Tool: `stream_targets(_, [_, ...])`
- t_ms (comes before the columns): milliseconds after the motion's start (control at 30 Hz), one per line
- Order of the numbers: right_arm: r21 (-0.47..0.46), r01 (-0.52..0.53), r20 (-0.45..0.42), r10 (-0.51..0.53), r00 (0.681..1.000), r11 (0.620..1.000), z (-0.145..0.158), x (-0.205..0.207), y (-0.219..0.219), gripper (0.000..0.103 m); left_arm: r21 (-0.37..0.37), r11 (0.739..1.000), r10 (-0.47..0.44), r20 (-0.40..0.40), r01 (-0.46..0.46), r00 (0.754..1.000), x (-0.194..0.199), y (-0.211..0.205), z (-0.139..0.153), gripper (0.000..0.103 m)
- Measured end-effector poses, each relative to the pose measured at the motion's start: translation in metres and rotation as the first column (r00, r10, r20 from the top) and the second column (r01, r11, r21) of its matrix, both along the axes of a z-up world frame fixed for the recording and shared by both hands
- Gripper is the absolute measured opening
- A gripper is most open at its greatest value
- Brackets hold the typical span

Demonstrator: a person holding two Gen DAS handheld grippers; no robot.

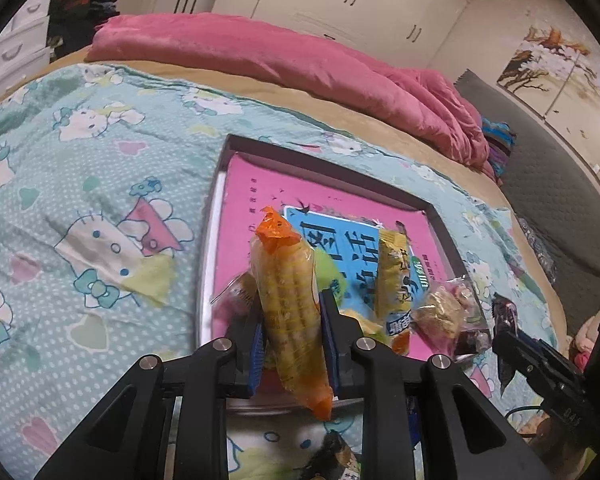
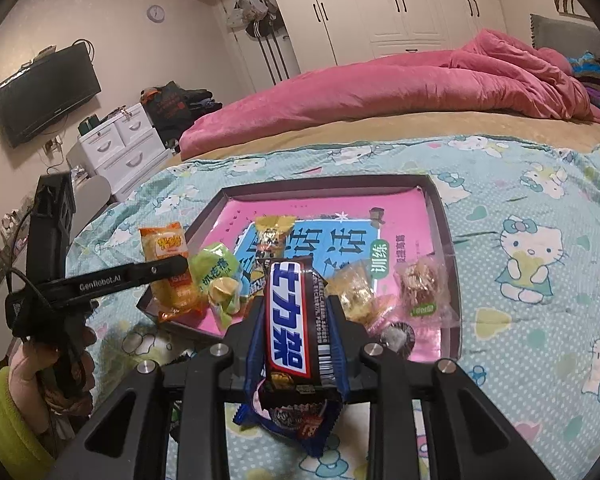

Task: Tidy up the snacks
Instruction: 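Lower both snacks into the tray and open both grippers to release them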

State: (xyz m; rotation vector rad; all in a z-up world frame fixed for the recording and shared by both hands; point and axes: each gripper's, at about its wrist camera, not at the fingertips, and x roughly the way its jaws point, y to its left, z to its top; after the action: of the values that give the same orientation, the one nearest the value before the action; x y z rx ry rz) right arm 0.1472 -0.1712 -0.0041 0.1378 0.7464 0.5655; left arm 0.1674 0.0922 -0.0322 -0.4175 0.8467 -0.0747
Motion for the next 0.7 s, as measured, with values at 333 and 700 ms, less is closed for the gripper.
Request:
stream_targets(333, [-0.012,0.005,0.003,-0.005,1.0,1.0,0.003,0.015,0.012,0.03,0.002,1.0,0.008,-0.004,-0.008,1.0,-0.001,-0.001,-0.002,0.026])
stream_targets(700, [-0.015,0.002,-0.03,-0.002,1.0,1.0,-0.006,0.038,0.04,0.03,-0.003,1.0,-0.011,-0.025,0.011,1.0,0.0,-0.005,-0.004,0.026])
